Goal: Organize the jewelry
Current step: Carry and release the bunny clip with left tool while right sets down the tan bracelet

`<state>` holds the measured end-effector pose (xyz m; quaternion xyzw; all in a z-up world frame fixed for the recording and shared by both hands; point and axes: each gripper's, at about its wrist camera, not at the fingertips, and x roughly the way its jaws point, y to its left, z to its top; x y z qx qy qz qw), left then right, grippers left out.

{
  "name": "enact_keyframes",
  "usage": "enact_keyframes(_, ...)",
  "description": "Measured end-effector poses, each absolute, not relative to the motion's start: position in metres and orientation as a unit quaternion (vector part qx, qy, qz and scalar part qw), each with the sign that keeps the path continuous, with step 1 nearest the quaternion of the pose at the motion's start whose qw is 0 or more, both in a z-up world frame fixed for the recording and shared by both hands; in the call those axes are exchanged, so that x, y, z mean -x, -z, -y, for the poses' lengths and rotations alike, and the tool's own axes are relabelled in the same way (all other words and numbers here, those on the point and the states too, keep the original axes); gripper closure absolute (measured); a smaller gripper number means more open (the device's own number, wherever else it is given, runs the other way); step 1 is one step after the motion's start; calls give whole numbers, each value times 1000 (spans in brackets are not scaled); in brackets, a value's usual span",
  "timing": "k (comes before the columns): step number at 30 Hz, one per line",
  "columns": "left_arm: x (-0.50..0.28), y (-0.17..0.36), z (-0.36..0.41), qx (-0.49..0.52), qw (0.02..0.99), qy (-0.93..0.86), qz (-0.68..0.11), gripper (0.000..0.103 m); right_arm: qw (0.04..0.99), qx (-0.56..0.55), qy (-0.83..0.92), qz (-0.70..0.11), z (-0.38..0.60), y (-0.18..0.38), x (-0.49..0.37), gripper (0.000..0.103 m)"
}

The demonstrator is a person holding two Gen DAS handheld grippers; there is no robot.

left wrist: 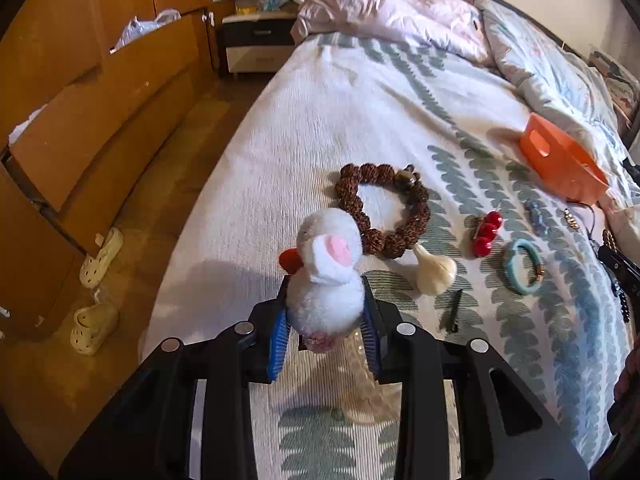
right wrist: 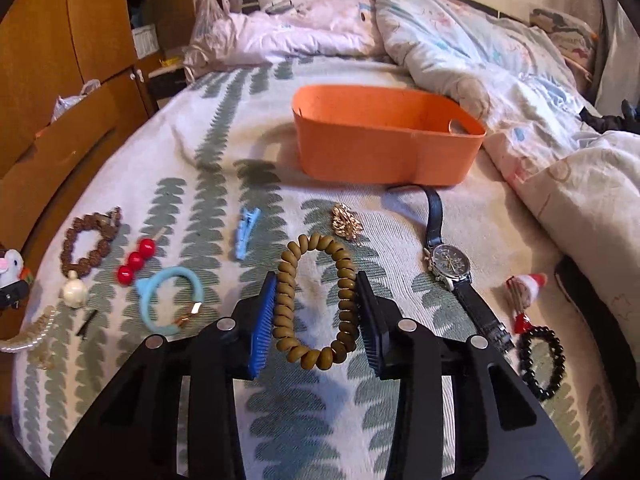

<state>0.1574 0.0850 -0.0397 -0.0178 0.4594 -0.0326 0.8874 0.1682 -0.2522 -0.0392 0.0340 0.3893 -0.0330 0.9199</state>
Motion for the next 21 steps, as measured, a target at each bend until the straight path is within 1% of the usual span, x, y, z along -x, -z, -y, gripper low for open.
enact_keyframes(10,-105,8,-93,43,902,66,-425,71,935,-67,19,-348,251,2,-94,64)
enact_keyframes(21,-37,21,-88,38,906,58,-417,71,936,-94,42,-335,252,16,4,64)
